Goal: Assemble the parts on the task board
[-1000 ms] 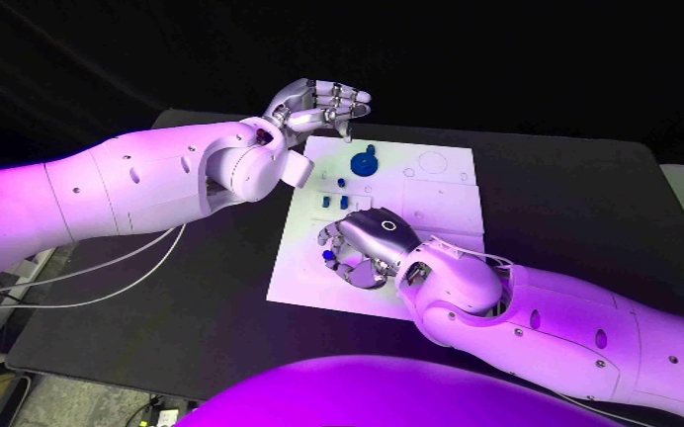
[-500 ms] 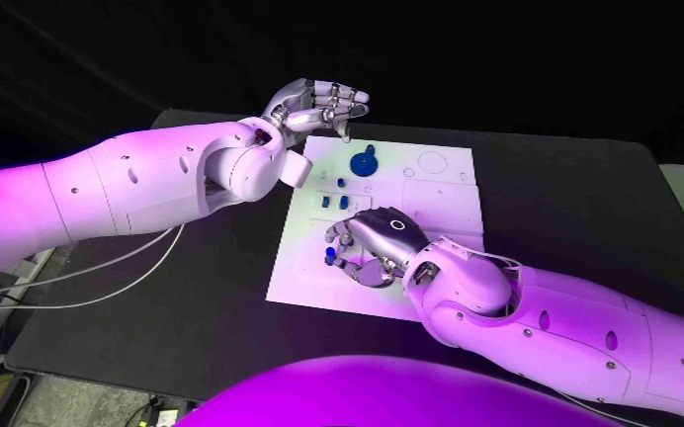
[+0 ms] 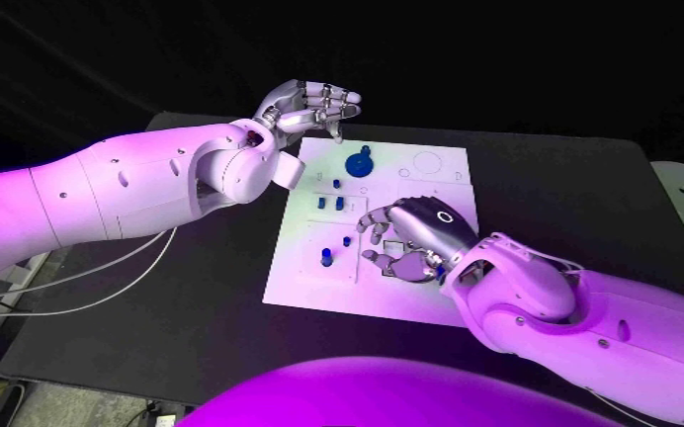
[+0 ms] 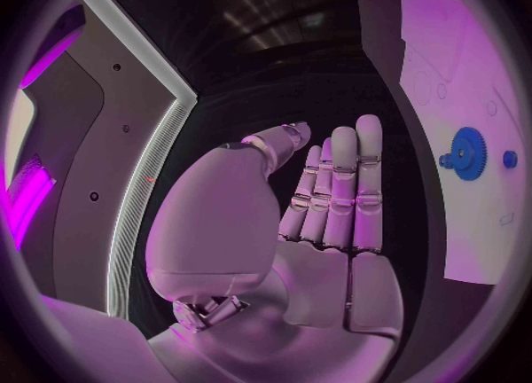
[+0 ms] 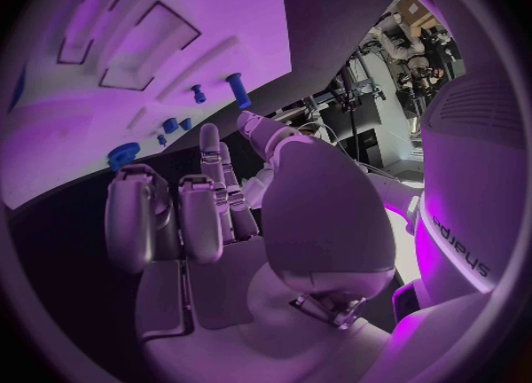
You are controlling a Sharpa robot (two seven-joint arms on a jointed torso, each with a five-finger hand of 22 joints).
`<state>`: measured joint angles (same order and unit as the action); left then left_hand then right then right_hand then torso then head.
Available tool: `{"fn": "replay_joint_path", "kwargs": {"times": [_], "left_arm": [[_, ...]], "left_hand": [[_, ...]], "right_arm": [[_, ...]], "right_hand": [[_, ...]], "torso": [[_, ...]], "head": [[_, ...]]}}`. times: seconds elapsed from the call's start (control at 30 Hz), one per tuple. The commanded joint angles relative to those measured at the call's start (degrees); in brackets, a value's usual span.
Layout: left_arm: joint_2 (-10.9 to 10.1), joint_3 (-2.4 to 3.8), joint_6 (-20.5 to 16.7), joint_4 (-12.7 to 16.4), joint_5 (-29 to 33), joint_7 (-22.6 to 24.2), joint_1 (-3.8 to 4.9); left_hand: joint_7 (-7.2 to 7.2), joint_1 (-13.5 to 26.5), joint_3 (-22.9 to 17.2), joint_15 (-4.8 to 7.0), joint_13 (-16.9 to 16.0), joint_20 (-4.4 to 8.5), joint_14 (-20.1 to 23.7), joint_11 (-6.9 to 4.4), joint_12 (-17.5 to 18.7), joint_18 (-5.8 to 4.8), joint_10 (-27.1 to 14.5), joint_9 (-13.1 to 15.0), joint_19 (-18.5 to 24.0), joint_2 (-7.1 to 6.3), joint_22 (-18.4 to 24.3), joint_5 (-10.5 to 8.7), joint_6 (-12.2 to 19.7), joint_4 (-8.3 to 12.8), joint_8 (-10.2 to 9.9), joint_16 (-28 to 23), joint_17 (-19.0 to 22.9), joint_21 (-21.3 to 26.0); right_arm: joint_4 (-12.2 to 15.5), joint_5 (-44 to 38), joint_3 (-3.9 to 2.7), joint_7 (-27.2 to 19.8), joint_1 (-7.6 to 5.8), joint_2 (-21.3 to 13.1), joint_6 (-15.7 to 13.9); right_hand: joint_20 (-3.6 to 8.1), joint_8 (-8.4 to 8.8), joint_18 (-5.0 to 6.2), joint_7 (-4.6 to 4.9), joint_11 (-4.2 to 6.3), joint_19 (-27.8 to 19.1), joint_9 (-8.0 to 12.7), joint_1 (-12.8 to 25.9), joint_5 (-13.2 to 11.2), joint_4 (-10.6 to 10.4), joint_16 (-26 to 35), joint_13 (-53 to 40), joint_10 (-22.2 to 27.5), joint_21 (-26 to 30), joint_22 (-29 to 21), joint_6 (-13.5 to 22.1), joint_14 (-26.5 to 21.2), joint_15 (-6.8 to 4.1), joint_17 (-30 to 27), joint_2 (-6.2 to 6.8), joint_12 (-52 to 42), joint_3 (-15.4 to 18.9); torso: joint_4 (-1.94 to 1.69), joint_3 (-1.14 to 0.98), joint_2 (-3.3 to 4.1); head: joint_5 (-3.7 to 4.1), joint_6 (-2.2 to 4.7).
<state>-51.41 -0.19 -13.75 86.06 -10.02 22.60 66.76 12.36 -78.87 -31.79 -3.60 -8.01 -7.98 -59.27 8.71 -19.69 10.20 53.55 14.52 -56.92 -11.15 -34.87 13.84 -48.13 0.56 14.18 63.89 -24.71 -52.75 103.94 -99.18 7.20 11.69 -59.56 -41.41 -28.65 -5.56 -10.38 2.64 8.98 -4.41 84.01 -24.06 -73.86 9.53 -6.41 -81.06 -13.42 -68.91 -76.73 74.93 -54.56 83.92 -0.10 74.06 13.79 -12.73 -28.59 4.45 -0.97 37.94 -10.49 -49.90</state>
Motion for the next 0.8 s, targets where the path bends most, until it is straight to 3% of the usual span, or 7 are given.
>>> {"fn": "replay_joint_path", "kwargs": {"times": [0.03, 0.07, 0.17, 0.3, 0.4, 0.6, 0.8], "left_arm": [[-0.15, 0.00, 0.72, 0.22, -0.07, 0.33, 0.04], [-0.21, -0.02, 0.71, 0.24, -0.07, 0.33, 0.04], [-0.32, -0.08, 0.79, 0.30, -0.07, 0.33, 0.04], [-0.42, -0.17, 0.86, 0.36, -0.07, 0.35, 0.03], [-0.53, -0.23, 0.84, 0.46, -0.07, 0.38, 0.03], [-0.71, -0.28, 0.85, 0.66, -0.07, 0.43, 0.02], [-0.88, -0.31, 0.82, 0.87, -0.07, 0.46, 0.02]], "left_hand": [[0.20, -0.10, 0.00, -0.02, 0.05, -0.41, 0.21, -0.13, -0.19, 0.43, -0.43, -0.05, -0.08, 0.57, 0.06, 0.26, 0.30, 0.34, -0.14, 0.32, 0.06, 0.24], [0.20, -0.10, 0.00, -0.02, 0.05, -0.41, 0.21, -0.13, -0.19, 0.43, -0.43, -0.05, -0.08, 0.57, 0.06, 0.26, 0.30, 0.34, -0.14, 0.32, 0.06, 0.24], [0.22, -0.12, 0.04, -0.03, 0.08, -0.42, 0.25, -0.11, -0.34, 0.43, -0.58, -0.08, -0.06, 0.55, 0.05, 0.26, 0.36, 0.43, -0.14, 0.37, 0.15, 0.21], [0.22, -0.12, 0.04, -0.03, 0.08, -0.42, 0.25, -0.11, -0.34, 0.43, -0.58, -0.08, -0.06, 0.55, 0.05, 0.26, 0.36, 0.43, -0.14, 0.37, 0.15, 0.21], [0.22, -0.12, 0.04, -0.03, 0.08, -0.42, 0.25, -0.11, -0.34, 0.43, -0.58, -0.08, -0.06, 0.55, 0.05, 0.26, 0.36, 0.43, -0.14, 0.37, 0.15, 0.21], [0.23, -0.07, 0.08, -0.04, 0.09, -0.43, 0.26, -0.10, -0.41, 0.43, -0.61, -0.09, -0.05, 0.54, 0.05, 0.25, 0.36, 0.42, -0.14, 0.39, 0.18, 0.21], [0.23, -0.07, 0.08, -0.04, 0.09, -0.43, 0.26, -0.10, -0.41, 0.43, -0.61, -0.09, -0.05, 0.54, 0.05, 0.25, 0.36, 0.42, -0.14, 0.39, 0.18, 0.21]], "right_arm": [[2.41, 9.33, -0.17, -3.36, -1.08, -3.38, -4.68], [3.28, 12.36, -0.22, -3.56, -1.56, -4.89, -4.73], [5.26, 20.64, -0.31, -3.03, -2.91, -9.02, -3.44], [6.03, 25.67, -0.33, -0.70, -3.86, -13.35, -0.73], [5.78, 26.87, -0.16, 1.79, -4.19, -16.38, 1.08], [6.04, 24.78, 0.27, 6.65, -3.63, -20.59, 2.87], [6.51, 21.73, 0.47, 10.38, -2.51, -21.22, 3.04]], "right_hand": [[0.70, -0.93, -0.46, -0.74, 0.99, 3.23, -0.30, -0.69, 0.31, -0.32, -1.18, -1.90, -2.76, -2.88, 9.97, -1.23, 3.24, -0.90, 1.74, -0.26, -2.68, 0.31], [1.23, -1.58, -0.91, -1.47, 1.56, 3.85, -0.56, -0.65, 0.35, -0.44, -2.43, -4.08, -3.85, -5.12, 11.12, -1.83, 3.72, -1.55, 3.73, -0.19, -5.07, 0.84], [2.06, -2.82, -1.16, -2.39, 2.67, 4.18, -1.35, 0.46, 0.30, -1.51, -2.87, -10.91, -5.44, -6.37, 11.82, -2.49, 3.85, -2.35, 4.20, -0.60, -12.41, 2.47], [2.31, -5.69, -1.79, -2.75, 3.08, 4.93, -4.59, 2.75, 0.52, -4.76, -4.04, -43.98, -6.50, -9.36, 13.37, -1.10, 4.21, -2.66, 5.71, -1.82, -43.80, 5.88], [2.37, -6.72, -2.09, -2.75, 2.87, 5.31, -6.06, 3.19, 0.57, -6.57, -5.10, -54.49, -9.13, -10.78, 14.04, -0.01, 4.54, -2.47, 7.53, -1.91, -53.89, 7.57], [2.14, -7.34, -2.42, -2.61, 2.72, 5.73, -7.15, 4.03, 0.78, -9.14, -6.30, -62.67, -12.32, -12.32, 14.69, 0.90, 4.92, -2.31, 9.78, -1.67, -62.05, 10.35], [2.20, -7.99, -2.54, -2.88, 2.89, 5.87, -7.75, 5.27, 1.03, -10.20, -6.60, -64.46, -13.00, -12.84, 14.90, 0.51, 5.01, -2.42, 10.34, -1.92, -63.69, 12.51]], "torso": [[0.23, 0.00, -0.08], [0.34, 0.00, -0.14], [0.56, 0.02, -0.29], [0.78, 0.15, -0.49], [0.93, 0.25, -0.55], [1.08, 0.27, -0.64], [1.13, 0.26, -0.57]], "head": [[0.70, 0.49], [1.09, 0.64], [2.22, 1.01], [3.48, 1.33], [4.37, 1.48], [5.47, 1.34], [6.06, 1.49]]}}
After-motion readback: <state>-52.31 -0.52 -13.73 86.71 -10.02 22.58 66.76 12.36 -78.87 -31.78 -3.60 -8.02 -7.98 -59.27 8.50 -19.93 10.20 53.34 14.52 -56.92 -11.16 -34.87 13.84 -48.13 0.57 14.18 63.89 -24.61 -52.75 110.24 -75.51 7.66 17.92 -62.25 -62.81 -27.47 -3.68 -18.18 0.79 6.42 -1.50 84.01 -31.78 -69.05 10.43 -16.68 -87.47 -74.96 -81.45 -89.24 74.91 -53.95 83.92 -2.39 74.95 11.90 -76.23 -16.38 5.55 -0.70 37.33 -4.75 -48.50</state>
